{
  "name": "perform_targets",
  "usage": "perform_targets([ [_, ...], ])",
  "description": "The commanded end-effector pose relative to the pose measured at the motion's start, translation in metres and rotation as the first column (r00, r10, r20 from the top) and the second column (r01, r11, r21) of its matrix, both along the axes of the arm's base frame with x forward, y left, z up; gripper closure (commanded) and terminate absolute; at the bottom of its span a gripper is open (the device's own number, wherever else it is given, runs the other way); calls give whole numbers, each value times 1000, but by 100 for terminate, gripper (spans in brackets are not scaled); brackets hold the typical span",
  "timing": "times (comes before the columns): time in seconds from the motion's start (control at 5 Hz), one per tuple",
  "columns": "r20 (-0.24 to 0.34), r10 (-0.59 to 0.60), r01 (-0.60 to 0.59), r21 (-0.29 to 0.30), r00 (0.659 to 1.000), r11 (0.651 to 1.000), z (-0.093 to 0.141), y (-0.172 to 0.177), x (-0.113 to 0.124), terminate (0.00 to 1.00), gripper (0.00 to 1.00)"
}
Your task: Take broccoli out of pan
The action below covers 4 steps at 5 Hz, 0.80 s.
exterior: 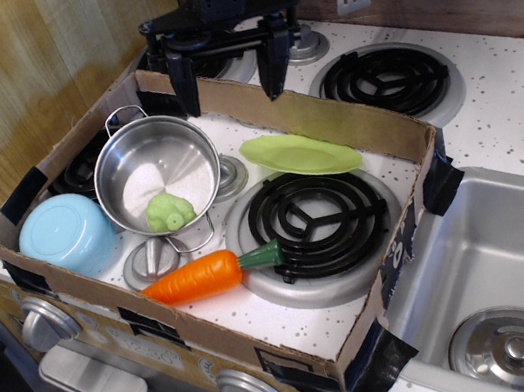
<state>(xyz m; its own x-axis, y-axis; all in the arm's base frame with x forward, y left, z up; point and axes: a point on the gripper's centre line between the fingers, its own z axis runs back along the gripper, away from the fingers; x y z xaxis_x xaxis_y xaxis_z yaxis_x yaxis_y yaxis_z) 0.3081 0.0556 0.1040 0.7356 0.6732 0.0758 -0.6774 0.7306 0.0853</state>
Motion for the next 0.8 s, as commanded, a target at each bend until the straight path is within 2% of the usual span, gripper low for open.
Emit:
perform_targets([
  [0.0,27,111,-111,33,993,993,-11,18,-6,0,0],
  [0.2,33,185,-186,60,982,981,-19,28,-13,0,0],
  [0.6,180,213,-242,158,960,957,-38,45,-22,0,0],
])
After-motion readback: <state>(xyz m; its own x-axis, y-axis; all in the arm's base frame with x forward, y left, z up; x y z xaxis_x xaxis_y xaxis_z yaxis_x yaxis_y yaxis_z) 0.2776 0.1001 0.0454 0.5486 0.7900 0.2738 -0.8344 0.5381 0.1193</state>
